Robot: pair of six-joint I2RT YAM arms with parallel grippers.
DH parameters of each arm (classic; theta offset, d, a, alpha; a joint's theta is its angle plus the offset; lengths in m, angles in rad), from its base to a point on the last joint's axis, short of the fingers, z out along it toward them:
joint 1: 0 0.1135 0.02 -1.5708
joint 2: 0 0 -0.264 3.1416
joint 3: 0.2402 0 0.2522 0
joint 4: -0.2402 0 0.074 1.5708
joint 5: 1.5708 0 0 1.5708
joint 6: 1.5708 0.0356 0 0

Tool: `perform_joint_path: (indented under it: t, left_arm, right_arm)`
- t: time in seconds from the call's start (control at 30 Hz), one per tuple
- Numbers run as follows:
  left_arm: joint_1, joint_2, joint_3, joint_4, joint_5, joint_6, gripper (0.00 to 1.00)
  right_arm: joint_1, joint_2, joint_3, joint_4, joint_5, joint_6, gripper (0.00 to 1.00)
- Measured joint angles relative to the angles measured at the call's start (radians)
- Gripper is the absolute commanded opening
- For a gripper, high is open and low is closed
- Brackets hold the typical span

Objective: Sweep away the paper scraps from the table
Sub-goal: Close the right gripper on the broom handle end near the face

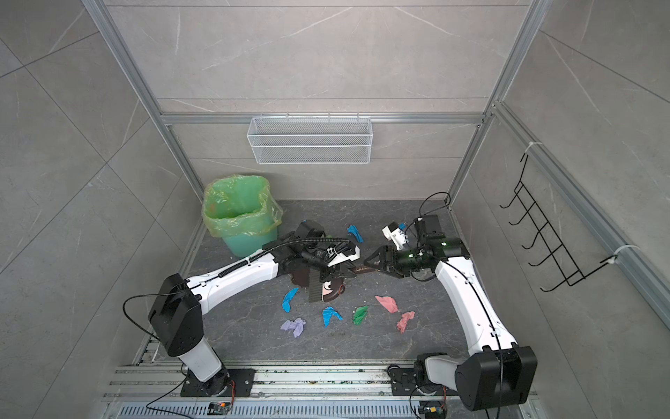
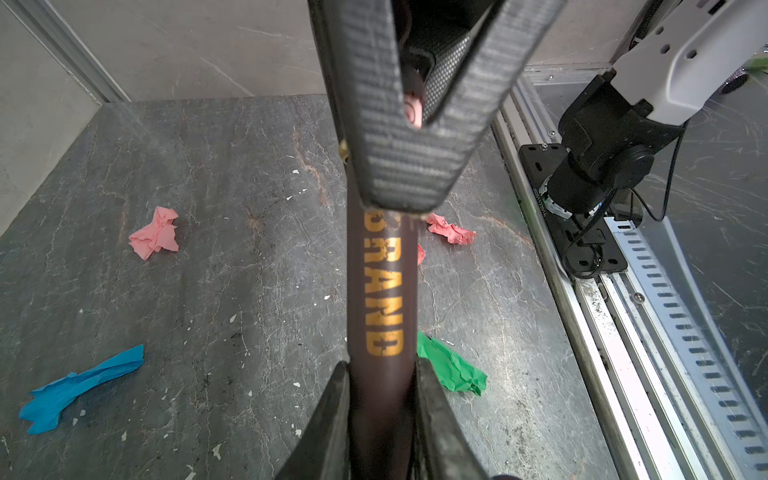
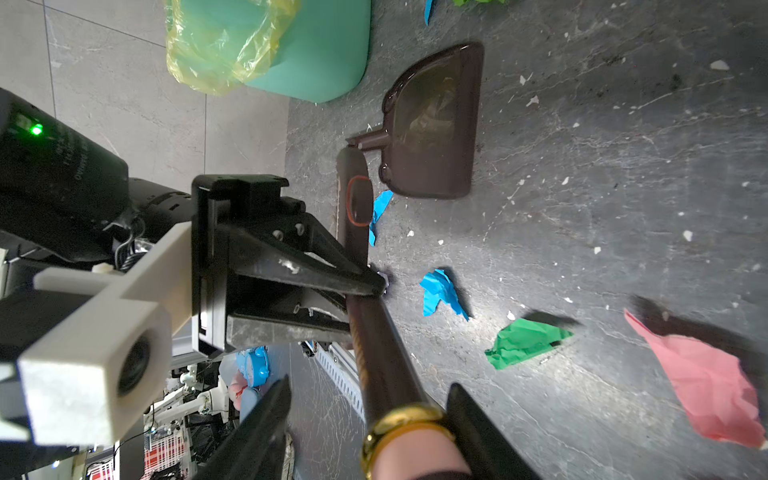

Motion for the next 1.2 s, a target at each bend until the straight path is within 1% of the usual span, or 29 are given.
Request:
perform_joint_path:
  t: [0.27,0.57,0.87,1.2]
  left_arm:
    - [0.0,-0.014,0.0,-0.011,0.016,0.0,0.0]
    - [0.001,-0.031,0.0,-0.03,0.023,0.002,0.0]
    - [0.002,-0.051,0.0,-0.091,0.023,0.029,0.0]
    - [0.005,-0.07,0.0,-0.132,0.022,0.058,0.0]
  right_arm:
    - [0.012,0.002,-0.018,0.024,-0.034,0.004,0.51]
    - [0.025,0.018,-0.037,0.048,-0.079,0.005,0.38]
    - [0.048,0.018,-0.048,0.053,-0.115,0.005,0.32]
    - [0.071,0.019,-0.069,0.061,-0.147,0.005,0.2]
